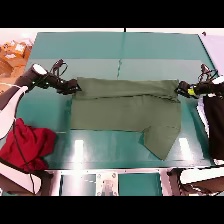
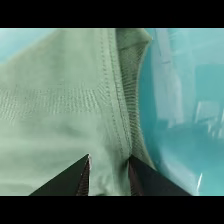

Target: Fold the shirts.

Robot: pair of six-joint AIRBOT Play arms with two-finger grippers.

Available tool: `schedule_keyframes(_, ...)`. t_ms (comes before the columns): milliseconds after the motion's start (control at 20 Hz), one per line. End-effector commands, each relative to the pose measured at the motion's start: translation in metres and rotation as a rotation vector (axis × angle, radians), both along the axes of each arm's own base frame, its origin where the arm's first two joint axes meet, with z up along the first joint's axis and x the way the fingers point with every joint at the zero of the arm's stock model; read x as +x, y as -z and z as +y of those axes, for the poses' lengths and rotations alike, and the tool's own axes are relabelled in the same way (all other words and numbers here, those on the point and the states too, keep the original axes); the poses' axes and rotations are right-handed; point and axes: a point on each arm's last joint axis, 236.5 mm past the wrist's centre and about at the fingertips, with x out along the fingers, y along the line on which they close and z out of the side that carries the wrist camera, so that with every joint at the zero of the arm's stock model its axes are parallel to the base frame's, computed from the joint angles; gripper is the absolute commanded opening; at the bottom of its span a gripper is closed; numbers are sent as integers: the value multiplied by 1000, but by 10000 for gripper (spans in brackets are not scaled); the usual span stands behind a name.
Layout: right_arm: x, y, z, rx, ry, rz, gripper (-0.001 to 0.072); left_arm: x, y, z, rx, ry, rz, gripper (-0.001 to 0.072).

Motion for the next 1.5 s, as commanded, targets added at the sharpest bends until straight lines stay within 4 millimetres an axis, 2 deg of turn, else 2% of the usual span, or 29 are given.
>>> schedule_keyframes(0,-21,-27,-4,81,-13,86,271,-31,-25,3,-61,40,166,488)
schedule_keyframes(50,-33,-36,-10,113,11,116,197,-39,-35,8,-70,49,204,486)
schedule_keyframes(100,-46,-42,-17,124,20,135,87,-46,-44,13,-75,51,223,352)
schedule_keyframes(150,-58,-46,-23,127,33,150,33,-53,-51,18,-67,70,225,136)
schedule_keyframes(200,-72,-50,-30,130,64,159,13,-60,-54,26,-27,80,233,120)
schedule_keyframes(250,-85,-53,-34,130,91,164,12,-68,-59,34,15,87,242,42)
schedule_keyframes(350,-117,-57,-37,139,169,180,12,-84,-68,44,73,76,233,21)
schedule_keyframes(450,-157,-55,-34,125,260,223,12,-108,-75,49,105,47,198,20)
schedule_keyframes(600,-217,-44,-23,65,357,297,12,-168,-63,50,129,-21,154,20)
schedule_keyframes(750,-244,-31,0,70,379,294,12,-219,-35,39,131,-112,96,19)
schedule_keyframes(850,-250,-23,14,100,385,287,13,-234,-15,21,117,-158,42,19)
schedule_keyframes(900,-250,-20,19,123,385,291,13,-241,-2,13,111,-174,44,22)
schedule_keyframes(950,-250,-18,22,134,388,288,13,-249,12,5,97,-199,68,54)
schedule_keyframes(1000,-247,-17,22,141,393,279,13,-253,21,-1,81,-226,75,371)
schedule_keyframes(1050,-244,-18,21,141,399,266,13,-251,28,-4,65,-268,65,567)
schedule_keyframes(1100,-240,-19,19,141,407,247,14,-246,32,-5,55,-303,36,539)
schedule_keyframes(1250,-231,-20,20,162,424,211,16,-223,34,-8,11,-404,-46,538)
schedule_keyframes(1300,-231,-19,22,173,425,215,83,-219,39,-10,4,-425,-44,537)
schedule_keyframes(1350,-230,-16,23,186,426,223,216,-215,45,-11,-2,-451,-34,537)
schedule_keyframes(1400,-230,-13,24,194,426,235,258,-212,52,-10,5,-469,-24,537)
schedule_keyframes(1450,-231,-10,25,203,426,247,259,-208,57,-10,10,-484,-12,537)
